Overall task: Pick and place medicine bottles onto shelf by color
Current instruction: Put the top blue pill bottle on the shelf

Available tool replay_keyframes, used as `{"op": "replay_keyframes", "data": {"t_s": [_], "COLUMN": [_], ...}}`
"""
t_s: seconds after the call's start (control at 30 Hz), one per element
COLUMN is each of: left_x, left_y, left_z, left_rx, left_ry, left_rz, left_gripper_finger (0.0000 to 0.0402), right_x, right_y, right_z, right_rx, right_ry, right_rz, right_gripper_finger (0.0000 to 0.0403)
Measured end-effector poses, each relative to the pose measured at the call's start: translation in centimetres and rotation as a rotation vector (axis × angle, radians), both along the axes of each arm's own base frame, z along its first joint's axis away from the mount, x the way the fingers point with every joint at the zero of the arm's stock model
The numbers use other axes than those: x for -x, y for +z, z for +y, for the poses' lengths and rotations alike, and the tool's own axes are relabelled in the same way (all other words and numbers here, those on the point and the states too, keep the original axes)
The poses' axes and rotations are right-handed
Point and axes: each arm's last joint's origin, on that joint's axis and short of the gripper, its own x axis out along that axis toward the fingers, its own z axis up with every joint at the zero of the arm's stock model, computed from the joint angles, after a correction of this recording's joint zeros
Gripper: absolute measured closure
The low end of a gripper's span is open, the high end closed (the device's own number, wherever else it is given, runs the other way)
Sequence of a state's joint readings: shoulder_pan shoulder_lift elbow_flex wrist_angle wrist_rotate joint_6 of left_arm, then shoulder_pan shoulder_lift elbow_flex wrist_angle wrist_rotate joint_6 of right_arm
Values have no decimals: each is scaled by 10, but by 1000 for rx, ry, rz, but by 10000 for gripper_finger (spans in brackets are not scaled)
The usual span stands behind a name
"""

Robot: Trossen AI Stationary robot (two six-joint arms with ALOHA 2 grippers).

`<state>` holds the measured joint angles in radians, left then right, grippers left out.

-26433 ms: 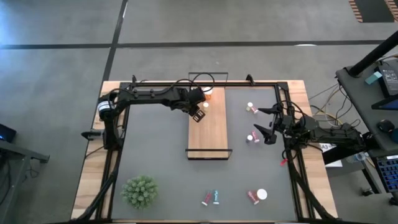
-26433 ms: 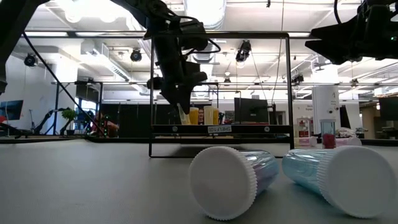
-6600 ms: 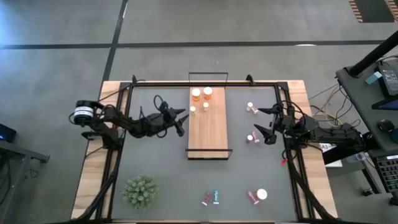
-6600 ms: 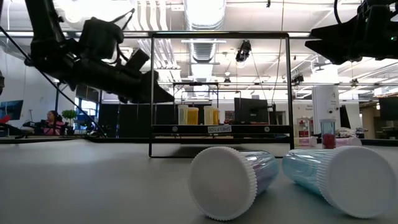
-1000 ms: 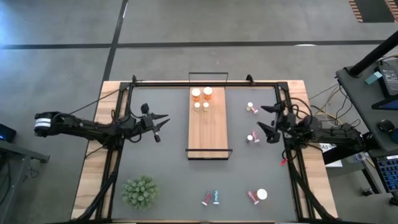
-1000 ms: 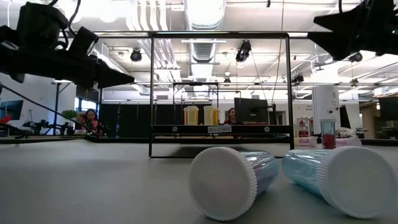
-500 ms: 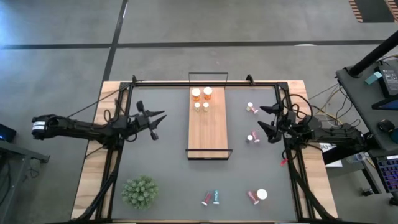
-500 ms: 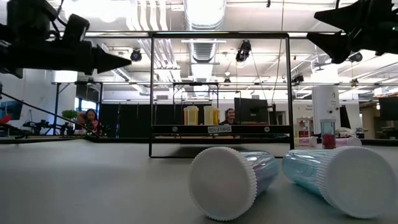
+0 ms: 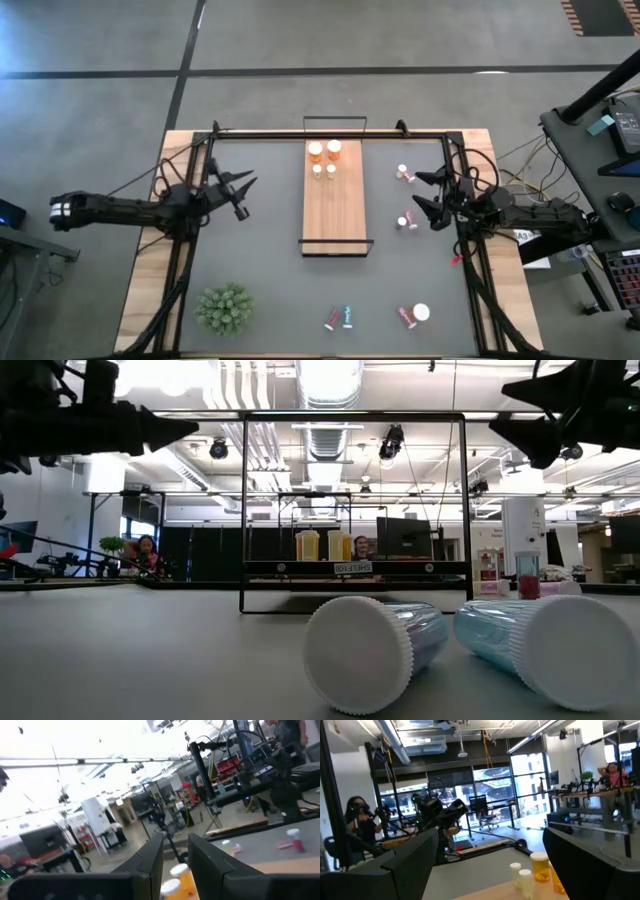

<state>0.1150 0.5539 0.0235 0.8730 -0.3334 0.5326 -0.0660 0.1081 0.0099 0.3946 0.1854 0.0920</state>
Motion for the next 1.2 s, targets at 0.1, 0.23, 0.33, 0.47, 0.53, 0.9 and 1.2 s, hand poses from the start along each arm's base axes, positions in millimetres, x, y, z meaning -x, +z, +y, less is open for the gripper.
{"op": "replay_keyframes", "data": {"t_s": [0.1, 0.23, 0.33, 0.47, 0.53, 0.9, 1.2], "left_x": [3, 9, 15, 22, 26, 41, 28], "left_y": [3, 9, 13, 18, 22, 24, 6], "left_z": [0, -1, -1, -1, -1, 1, 3], "left_rx": [-49, -123, -162, -157, -144, -58, -65], "left_ry": [19, 58, 85, 120, 150, 283, 274], "left_rz": [-5, -29, -56, -109, -149, -244, -23], "left_gripper_finger": [330, 330, 330, 330, 330, 330, 330], "right_x": [-1, -8, -15, -32, -42, -74, -90], "right_y": [-1, -10, -5, 5, 12, 21, 9], "right_z": [0, -1, -3, -6, -7, -8, -5], "right_rx": [-15, -46, -82, -92, -99, -266, -422], "right_ry": [5, 5, -53, -135, -141, -186, -134], "right_rz": [11, 159, 277, 473, 562, 967, 1036], "right_gripper_finger": [53, 53, 53, 53, 53, 53, 53]}}
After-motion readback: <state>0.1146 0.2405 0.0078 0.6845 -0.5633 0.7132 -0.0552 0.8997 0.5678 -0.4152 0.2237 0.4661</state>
